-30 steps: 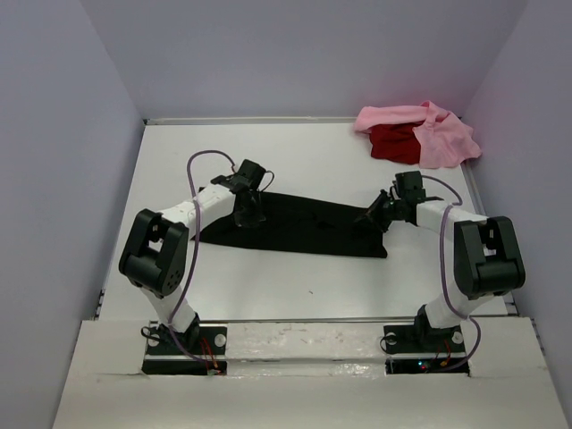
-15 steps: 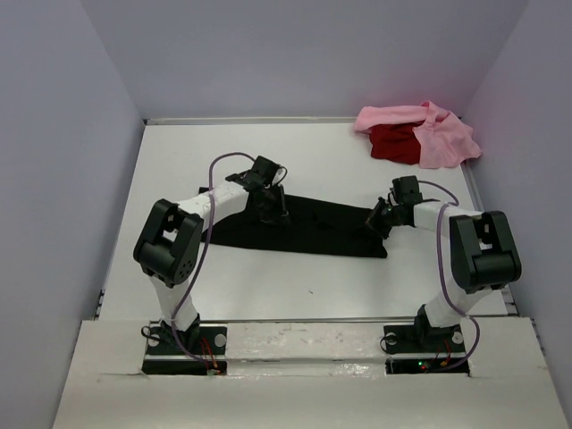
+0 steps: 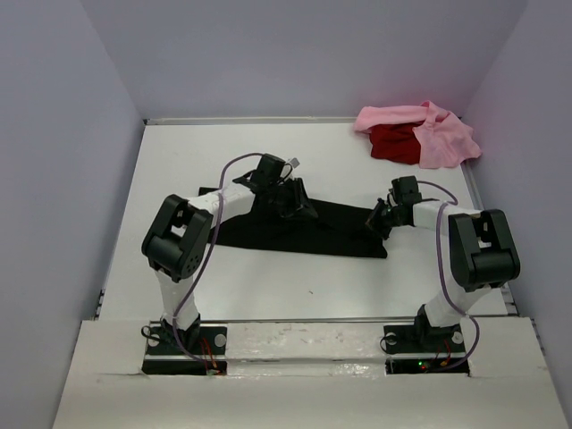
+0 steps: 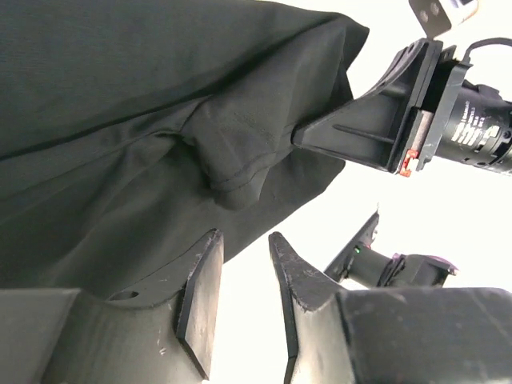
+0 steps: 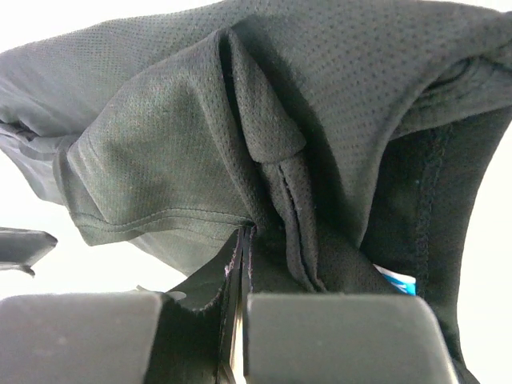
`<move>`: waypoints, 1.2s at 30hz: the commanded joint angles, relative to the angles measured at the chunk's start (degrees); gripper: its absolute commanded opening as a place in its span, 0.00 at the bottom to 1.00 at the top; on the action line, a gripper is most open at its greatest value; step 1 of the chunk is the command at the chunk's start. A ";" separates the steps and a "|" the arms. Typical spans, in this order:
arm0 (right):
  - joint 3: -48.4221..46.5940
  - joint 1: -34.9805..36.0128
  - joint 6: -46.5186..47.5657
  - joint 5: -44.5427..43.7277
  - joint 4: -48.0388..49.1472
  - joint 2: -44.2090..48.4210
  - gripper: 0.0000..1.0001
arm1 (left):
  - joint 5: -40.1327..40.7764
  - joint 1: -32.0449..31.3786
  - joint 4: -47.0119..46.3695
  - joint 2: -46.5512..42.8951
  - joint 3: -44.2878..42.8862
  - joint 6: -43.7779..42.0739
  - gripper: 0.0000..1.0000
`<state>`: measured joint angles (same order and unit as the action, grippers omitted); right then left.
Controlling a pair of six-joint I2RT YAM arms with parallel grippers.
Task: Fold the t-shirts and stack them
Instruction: Fold the tshirt
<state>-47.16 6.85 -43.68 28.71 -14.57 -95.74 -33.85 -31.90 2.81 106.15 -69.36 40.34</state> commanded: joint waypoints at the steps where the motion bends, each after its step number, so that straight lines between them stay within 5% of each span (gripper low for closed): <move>1: -2.06 0.53 1.23 -0.67 -0.64 -0.76 0.00 | -6.49 -0.97 -4.91 2.04 -1.56 2.55 0.38; 20: -2.06 0.53 0.79 -1.11 -1.16 1.35 0.00 | -5.45 -2.11 -7.64 5.91 -1.83 1.85 0.38; 36: -1.89 0.53 0.97 -0.94 -1.16 1.61 0.00 | 2.29 -2.03 -0.87 6.70 -4.72 -1.22 0.42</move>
<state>-47.79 6.85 -43.46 28.67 -15.07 -96.01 -31.99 -33.69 0.64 112.44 -71.09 40.29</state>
